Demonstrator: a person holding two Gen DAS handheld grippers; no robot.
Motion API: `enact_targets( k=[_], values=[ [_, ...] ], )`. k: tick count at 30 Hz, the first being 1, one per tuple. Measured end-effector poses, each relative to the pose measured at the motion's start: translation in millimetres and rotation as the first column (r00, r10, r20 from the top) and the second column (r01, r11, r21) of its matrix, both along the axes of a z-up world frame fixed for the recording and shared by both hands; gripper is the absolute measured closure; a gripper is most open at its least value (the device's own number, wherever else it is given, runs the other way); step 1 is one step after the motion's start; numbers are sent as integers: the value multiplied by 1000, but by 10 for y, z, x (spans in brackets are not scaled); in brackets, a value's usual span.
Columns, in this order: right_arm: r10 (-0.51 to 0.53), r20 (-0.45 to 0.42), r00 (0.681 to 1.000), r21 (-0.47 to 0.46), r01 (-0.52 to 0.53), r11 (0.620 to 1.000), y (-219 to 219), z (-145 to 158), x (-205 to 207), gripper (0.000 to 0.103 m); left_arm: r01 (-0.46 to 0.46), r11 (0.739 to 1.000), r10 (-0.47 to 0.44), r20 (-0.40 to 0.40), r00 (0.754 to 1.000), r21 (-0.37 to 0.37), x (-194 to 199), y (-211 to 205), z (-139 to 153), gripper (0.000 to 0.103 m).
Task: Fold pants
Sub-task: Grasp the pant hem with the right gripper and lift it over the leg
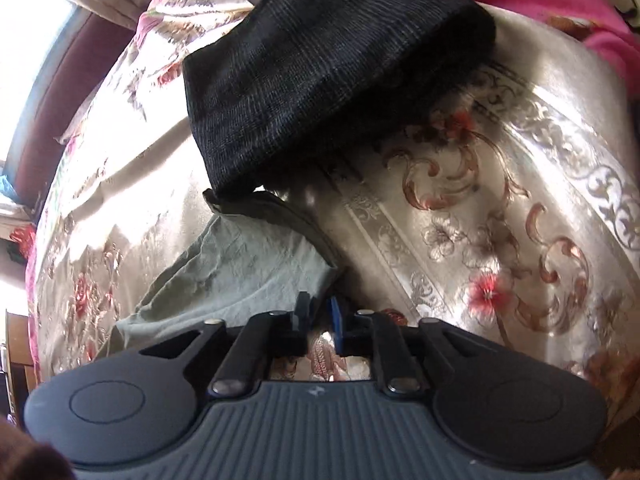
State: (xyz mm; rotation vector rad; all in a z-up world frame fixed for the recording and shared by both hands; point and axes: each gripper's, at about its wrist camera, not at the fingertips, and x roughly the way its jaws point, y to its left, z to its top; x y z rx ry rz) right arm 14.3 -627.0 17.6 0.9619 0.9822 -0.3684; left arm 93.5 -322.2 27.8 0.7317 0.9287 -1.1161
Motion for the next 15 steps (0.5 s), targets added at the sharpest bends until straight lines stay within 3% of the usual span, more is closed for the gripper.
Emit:
enact_targets(
  k=[1, 7, 10, 13, 15],
  values=[
    [-9, 9, 1000, 17, 9, 1000, 32, -7, -15, 69, -4, 1000, 4, -5, 1000, 5, -7, 12, -6, 61],
    [-51, 59, 997, 26, 50, 998, 129, -250, 142, 70, -12, 1000, 12, -11, 1000, 0, -54, 54, 35, 61],
    [-110, 153, 982, 93, 97, 991, 145, -409, 180, 70, -19, 1000, 19, -6, 1000, -3, -58, 62, 29, 61],
    [-131, 203, 970, 102, 113, 988, 229, -521, 276, 70, -44, 999, 44, -2, 999, 1, -24, 85, 5, 61],
    [-152, 200, 968, 154, 122, 981, 240, -533, 328, 90, -68, 998, 68, 6, 998, 3, 3, 113, 8, 61]
  ],
)
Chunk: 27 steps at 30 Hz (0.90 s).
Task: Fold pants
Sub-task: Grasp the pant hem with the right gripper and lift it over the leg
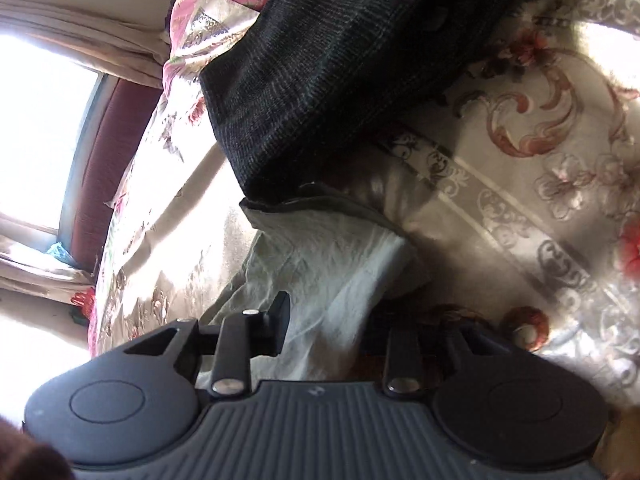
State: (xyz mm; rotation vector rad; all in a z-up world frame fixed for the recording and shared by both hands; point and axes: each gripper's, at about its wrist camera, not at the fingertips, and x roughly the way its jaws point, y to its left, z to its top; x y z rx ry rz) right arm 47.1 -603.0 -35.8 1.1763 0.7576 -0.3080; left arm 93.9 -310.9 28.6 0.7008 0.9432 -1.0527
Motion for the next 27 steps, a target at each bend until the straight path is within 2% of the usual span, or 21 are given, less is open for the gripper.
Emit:
enact_targets(
  k=[1, 3, 4, 7, 9, 11, 12, 14, 18, 20, 22, 27],
  values=[
    [-5, -3, 1000, 48, 5, 999, -11, 2, 11, 98, -9, 1000, 9, 1, 1000, 0, 18, 13, 8, 61],
    [-50, 39, 998, 117, 45, 992, -78, 95, -67, 99, -28, 1000, 28, 9, 1000, -2, 53, 44, 34, 61],
    [-68, 56, 996, 117, 61, 991, -135, 186, -128, 99, -36, 999, 36, 12, 999, -2, 70, 53, 45, 61],
    [-70, 31, 997, 37, 69, 997, -317, 430, -290, 100, -69, 998, 69, 16, 997, -12, 110, 74, 65, 60],
    [-65, -64, 996, -65, 61, 996, -441, 438, -354, 100, -93, 995, 93, 11, 996, -18, 129, 75, 46, 52],
    [-95, -131, 987, -56, 89, 995, -561, 357, -388, 99, -112, 994, 112, 14, 994, -13, 147, 84, -5, 51],
    [-97, -106, 990, -48, 93, 995, -579, 386, -390, 99, -115, 993, 115, 25, 993, -3, 165, 93, -34, 51],
    [-69, -78, 995, -112, 60, 992, -549, 517, -384, 99, -128, 992, 127, 74, 989, 8, 212, 156, -56, 51],
    [-47, -177, 983, -120, 25, 993, -601, 331, -372, 99, -216, 976, 208, 165, 964, 33, 527, 430, -49, 51],
    [-53, -176, 983, -112, 34, 993, -599, 314, -367, 99, -248, 967, 233, 211, 949, 50, 729, 603, -28, 51],
    [-45, -182, 982, -139, 19, 990, -559, 345, -342, 99, -254, 964, 227, 260, 938, 75, 907, 758, -31, 51],
    [-19, -245, 969, -220, -36, 975, -388, 574, -361, 93, -196, 966, 138, 307, 942, 167, 1198, 1092, -182, 51]
  ],
)
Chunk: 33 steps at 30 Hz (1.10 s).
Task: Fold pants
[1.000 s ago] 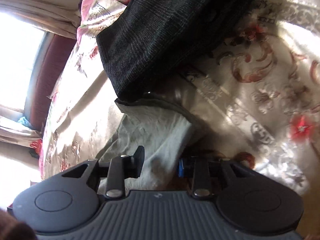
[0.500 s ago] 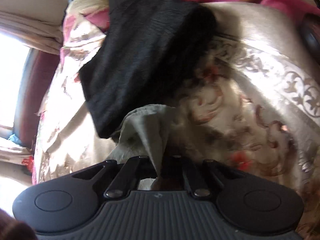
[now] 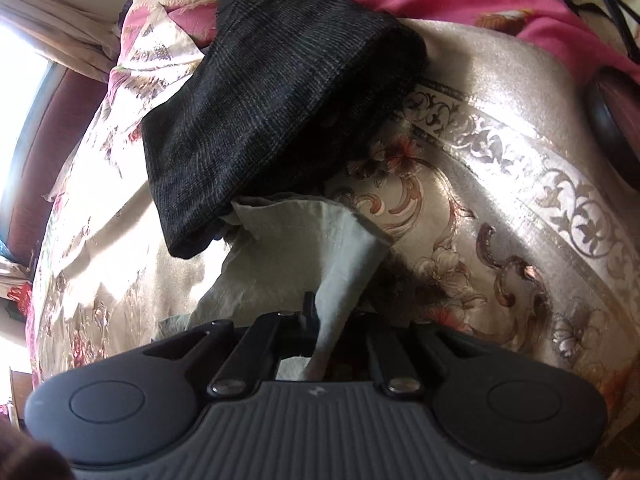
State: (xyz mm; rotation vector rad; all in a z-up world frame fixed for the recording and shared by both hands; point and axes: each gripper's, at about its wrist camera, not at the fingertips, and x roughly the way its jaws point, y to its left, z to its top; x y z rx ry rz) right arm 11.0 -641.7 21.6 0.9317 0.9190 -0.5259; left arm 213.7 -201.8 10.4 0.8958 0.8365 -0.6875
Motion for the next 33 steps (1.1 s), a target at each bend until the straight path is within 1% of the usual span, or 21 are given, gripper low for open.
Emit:
enact_targets(
  k=[2, 3, 5, 6, 7, 8, 9, 10, 11, 12, 15, 17, 18, 20, 22, 23, 26, 28, 29, 31, 33],
  values=[
    [20, -52, 998, -90, -25, 996, 122, 165, -69, 86, 47, 999, -48, 19, 999, 18, 58, 84, -18, 51],
    [38, -91, 995, -174, -54, 983, 236, 301, -96, 86, 62, 998, -62, 17, 998, 16, 100, 119, -18, 51],
    [124, -135, 983, -317, -162, 935, 512, 568, -52, 86, 91, 996, -91, 12, 996, 10, 164, 164, -16, 51],
    [193, -135, 972, -355, -229, 906, 704, 723, 14, 86, 112, 994, -112, 10, 994, 14, 192, 192, -23, 51],
    [272, -111, 956, -357, -294, 887, 865, 825, 119, 86, 138, 990, -138, 4, 990, 24, 190, 237, -33, 52],
    [365, -76, 928, -346, -368, 863, 1035, 898, 266, 84, 161, 986, -161, -9, 987, 34, 209, 260, -56, 55],
    [458, -45, 888, -329, -446, 832, 1206, 921, 449, 80, 193, 980, -192, -30, 981, 48, 218, 291, -91, 61],
    [547, -18, 837, -305, -526, 794, 1373, 892, 656, 70, 220, 974, -217, -40, 975, 62, 227, 312, -126, 64],
    [621, 8, 784, -291, -592, 751, 1534, 838, 851, 70, 251, 965, -249, -35, 968, 79, 233, 342, -159, 70],
    [695, 20, 718, -292, -661, 691, 1745, 734, 1095, 71, 276, 957, -275, -24, 961, 91, 240, 362, -173, 75],
    [836, -16, 548, -295, -802, 519, 2328, 397, 1661, 72, 282, 956, -284, 9, 959, 86, 347, 416, -176, 79],
    [874, -22, 485, -289, -840, 459, 2579, 187, 1896, 72, 257, 962, -264, 77, 961, 89, 429, 441, -184, 80],
    [882, -36, 471, -287, -850, 442, 2676, 71, 2001, 72, 222, 972, -230, 105, 967, 83, 500, 461, -187, 80],
    [874, -58, 483, -280, -848, 450, 2765, -104, 2145, 72, 124, 991, -130, 127, 983, 57, 700, 520, -205, 80],
    [854, -104, 510, -293, -836, 464, 2796, -224, 2232, 74, 52, 997, -59, 152, 987, 51, 817, 577, -215, 80],
    [847, -100, 522, -304, -827, 474, 2785, -230, 2239, 74, 35, 999, -40, 155, 987, 31, 815, 605, -182, 80],
    [809, -75, 582, -312, -785, 536, 2705, -232, 2223, 74, -1, 997, 12, 137, 991, -81, 658, 663, 41, 79],
    [791, -51, 609, -295, -766, 571, 2675, -198, 2222, 74, -1, 992, 18, 139, 990, -123, 484, 630, 180, 79],
    [786, -46, 616, -298, -760, 578, 2648, -168, 2190, 73, -2, 988, 22, 130, 991, -153, 375, 599, 258, 79],
    [759, -35, 650, -316, -728, 608, 2549, -40, 2063, 73, -12, 976, 24, 55, 998, -216, 230, 521, 339, 78],
    [710, -20, 704, -303, -681, 667, 2348, 73, 1864, 72, -45, 968, 35, -42, 998, -248, 125, 384, 273, 78]
  ],
)
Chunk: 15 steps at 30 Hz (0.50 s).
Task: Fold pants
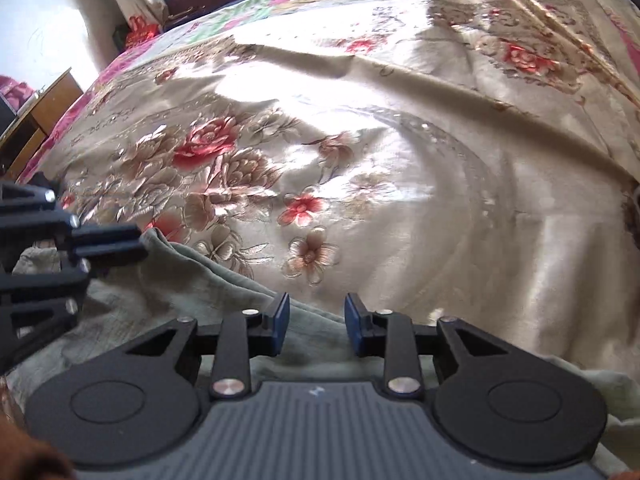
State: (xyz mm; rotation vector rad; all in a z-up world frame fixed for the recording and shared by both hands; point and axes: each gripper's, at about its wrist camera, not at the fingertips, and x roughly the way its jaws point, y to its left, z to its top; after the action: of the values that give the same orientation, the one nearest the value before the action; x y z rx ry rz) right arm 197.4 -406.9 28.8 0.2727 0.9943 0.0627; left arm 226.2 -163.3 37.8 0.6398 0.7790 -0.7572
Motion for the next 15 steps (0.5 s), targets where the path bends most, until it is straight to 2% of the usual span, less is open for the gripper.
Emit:
enact_targets(
  k=[2, 4, 5, 7, 9, 11, 15],
  values=[
    [-69, -34, 997, -13, 69, 998, -227, 22, -211, 71, -21, 1000, 22, -96, 995, 8, -60, -152, -178, 78],
    [-117, -78, 990, -54, 113, 992, -436, -33, -392, 71, -40, 999, 42, -199, 979, 18, -112, -261, -399, 78],
    [-140, -102, 985, -79, 132, 988, -524, -65, -458, 71, -59, 998, 66, -216, 974, 37, -162, -312, -494, 79],
    [-188, -133, 973, -103, 175, 979, -718, -122, -588, 71, -61, 997, 71, -188, 980, 57, -212, -389, -498, 80],
    [-229, -147, 962, -99, 216, 971, -848, -155, -670, 71, -65, 995, 77, -192, 978, 70, -229, -442, -455, 79],
    [-257, -140, 956, -92, 246, 965, -912, -143, -740, 71, -68, 995, 83, -206, 975, 79, -229, -499, -394, 79],
    [-298, -133, 945, -127, 282, 951, -1010, -98, -893, 71, -45, 996, 58, -179, 982, 76, -337, -689, -217, 78]
  ],
)
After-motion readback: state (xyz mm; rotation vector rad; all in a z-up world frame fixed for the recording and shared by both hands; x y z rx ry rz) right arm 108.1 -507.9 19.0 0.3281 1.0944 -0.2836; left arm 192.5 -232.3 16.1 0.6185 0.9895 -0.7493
